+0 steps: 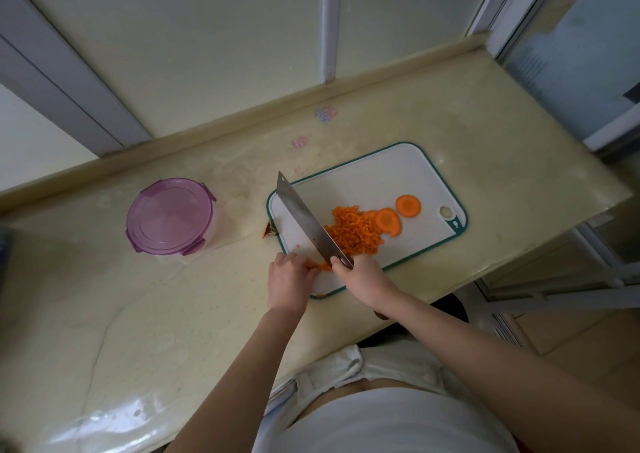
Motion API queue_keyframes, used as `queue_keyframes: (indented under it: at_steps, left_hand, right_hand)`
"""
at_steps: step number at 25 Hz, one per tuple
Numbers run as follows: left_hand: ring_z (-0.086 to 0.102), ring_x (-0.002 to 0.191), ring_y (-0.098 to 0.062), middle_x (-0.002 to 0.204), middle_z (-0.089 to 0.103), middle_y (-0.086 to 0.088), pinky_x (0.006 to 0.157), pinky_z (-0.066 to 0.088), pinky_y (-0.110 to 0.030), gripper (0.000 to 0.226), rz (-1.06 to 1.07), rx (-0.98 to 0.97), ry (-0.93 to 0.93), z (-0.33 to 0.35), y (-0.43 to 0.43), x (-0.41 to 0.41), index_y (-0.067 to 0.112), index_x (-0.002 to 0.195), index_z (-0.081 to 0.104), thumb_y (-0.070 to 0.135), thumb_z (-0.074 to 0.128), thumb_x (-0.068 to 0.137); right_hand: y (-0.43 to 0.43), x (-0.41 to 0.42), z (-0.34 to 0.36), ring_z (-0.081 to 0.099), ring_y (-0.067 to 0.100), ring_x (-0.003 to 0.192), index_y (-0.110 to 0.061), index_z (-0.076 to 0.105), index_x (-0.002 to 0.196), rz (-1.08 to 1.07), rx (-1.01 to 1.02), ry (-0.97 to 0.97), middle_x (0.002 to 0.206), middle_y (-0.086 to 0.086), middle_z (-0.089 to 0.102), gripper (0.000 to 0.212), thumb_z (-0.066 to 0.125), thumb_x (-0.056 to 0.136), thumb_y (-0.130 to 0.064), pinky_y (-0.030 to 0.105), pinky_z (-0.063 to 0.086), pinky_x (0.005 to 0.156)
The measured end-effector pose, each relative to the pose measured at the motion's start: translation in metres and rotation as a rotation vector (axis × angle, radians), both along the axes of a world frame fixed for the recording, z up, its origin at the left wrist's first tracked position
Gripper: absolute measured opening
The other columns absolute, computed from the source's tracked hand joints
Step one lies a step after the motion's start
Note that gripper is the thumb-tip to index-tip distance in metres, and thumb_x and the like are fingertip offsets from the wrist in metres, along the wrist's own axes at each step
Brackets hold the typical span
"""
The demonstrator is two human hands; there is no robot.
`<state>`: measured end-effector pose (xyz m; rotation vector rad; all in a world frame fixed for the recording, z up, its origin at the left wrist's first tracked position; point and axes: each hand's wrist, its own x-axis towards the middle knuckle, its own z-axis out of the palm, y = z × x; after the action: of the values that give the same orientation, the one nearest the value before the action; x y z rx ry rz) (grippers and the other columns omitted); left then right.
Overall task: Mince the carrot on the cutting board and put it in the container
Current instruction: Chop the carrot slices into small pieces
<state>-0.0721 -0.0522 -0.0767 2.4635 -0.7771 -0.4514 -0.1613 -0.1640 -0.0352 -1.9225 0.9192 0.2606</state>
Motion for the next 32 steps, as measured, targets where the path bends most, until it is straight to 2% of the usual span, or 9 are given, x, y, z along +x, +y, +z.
queue_keyframes:
  at_steps: [5, 8, 11, 14, 19, 21, 27, 32]
  left_hand:
    - [0.053, 0.090, -0.028, 0.088, 0.069, -0.008, 0.081, 0.042, -0.036, 0.010, 0.006, -0.037, 0.025, 0.003, 0.000, -0.001, 0.011, 0.087, 0.074, 0.016, 0.066, 0.082]
    - [0.055, 0.088, -0.028, 0.086, 0.067, -0.009, 0.080, 0.045, -0.038, 0.009, 0.056, -0.094, 0.044, 0.001, 0.000, -0.003, 0.007, 0.085, 0.072, 0.012, 0.070, 0.078]
    - [0.055, 0.082, -0.031, 0.081, 0.064, -0.011, 0.074, 0.046, -0.039, 0.008, 0.060, -0.091, 0.023, -0.002, -0.001, -0.003, 0.005, 0.078, 0.071, 0.011, 0.074, 0.073]
    - [0.054, 0.079, -0.032, 0.079, 0.064, -0.010, 0.071, 0.045, -0.039, 0.003, 0.031, -0.065, -0.007, -0.003, -0.002, -0.003, 0.008, 0.075, 0.073, 0.009, 0.072, 0.073]
    - [0.053, 0.074, -0.034, 0.072, 0.062, -0.011, 0.066, 0.046, -0.041, 0.008, 0.006, -0.057, -0.054, 0.000, -0.003, -0.004, 0.011, 0.071, 0.075, 0.004, 0.071, 0.069]
    - [0.054, 0.074, -0.034, 0.072, 0.063, -0.011, 0.066, 0.047, -0.042, 0.010, 0.003, -0.059, -0.048, 0.000, -0.003, -0.003, 0.013, 0.073, 0.076, 0.005, 0.072, 0.069]
    - [0.055, 0.073, -0.032, 0.072, 0.064, -0.009, 0.066, 0.045, -0.037, 0.009, -0.006, -0.060, -0.055, -0.003, -0.002, -0.002, 0.015, 0.073, 0.076, 0.008, 0.075, 0.068]
    - [0.054, 0.077, -0.030, 0.075, 0.065, -0.007, 0.067, 0.034, -0.030, 0.003, 0.008, -0.037, -0.059, -0.001, -0.003, -0.003, 0.015, 0.074, 0.075, 0.013, 0.074, 0.072]
  right_hand:
    - [-0.003, -0.001, 0.006, 0.040, 0.015, 0.051, -0.013, 0.039, 0.056, -0.013, -0.048, -0.017, 0.054, 0.001, 0.040, 0.046, 0.049, 0.097, -0.032, 0.022, 0.028, 0.047]
    - [-0.008, -0.006, 0.009, 0.045, 0.018, 0.054, -0.009, 0.052, 0.072, -0.035, -0.028, -0.001, 0.061, 0.004, 0.046, 0.037, 0.048, 0.096, -0.037, 0.023, 0.031, 0.046]
    - [-0.007, -0.010, 0.010, 0.041, 0.014, 0.047, -0.008, 0.054, 0.078, -0.033, -0.007, 0.041, 0.057, 0.001, 0.044, 0.036, 0.048, 0.096, -0.039, 0.019, 0.031, 0.041]
    - [-0.003, -0.013, 0.010, 0.041, 0.012, 0.047, -0.008, 0.050, 0.072, 0.015, -0.019, 0.080, 0.055, 0.001, 0.043, 0.039, 0.048, 0.096, -0.039, 0.015, 0.031, 0.039]
    - [0.007, -0.012, 0.002, 0.038, 0.019, 0.052, -0.012, 0.034, 0.056, 0.058, -0.065, 0.113, 0.054, 0.003, 0.037, 0.049, 0.048, 0.097, -0.035, 0.018, 0.025, 0.044]
    - [0.009, -0.010, 0.001, 0.038, 0.021, 0.055, -0.014, 0.033, 0.054, 0.047, -0.074, 0.123, 0.054, 0.003, 0.037, 0.049, 0.048, 0.097, -0.034, 0.018, 0.024, 0.045]
    - [0.015, -0.008, -0.002, 0.033, 0.014, 0.043, -0.014, 0.030, 0.051, 0.031, -0.073, 0.082, 0.047, 0.000, 0.034, 0.052, 0.049, 0.097, -0.031, 0.019, 0.023, 0.040]
    - [0.001, -0.006, 0.000, 0.036, 0.012, 0.046, -0.014, 0.033, 0.054, 0.027, -0.038, 0.072, 0.051, 0.000, 0.036, 0.049, 0.048, 0.098, -0.031, 0.017, 0.026, 0.042]
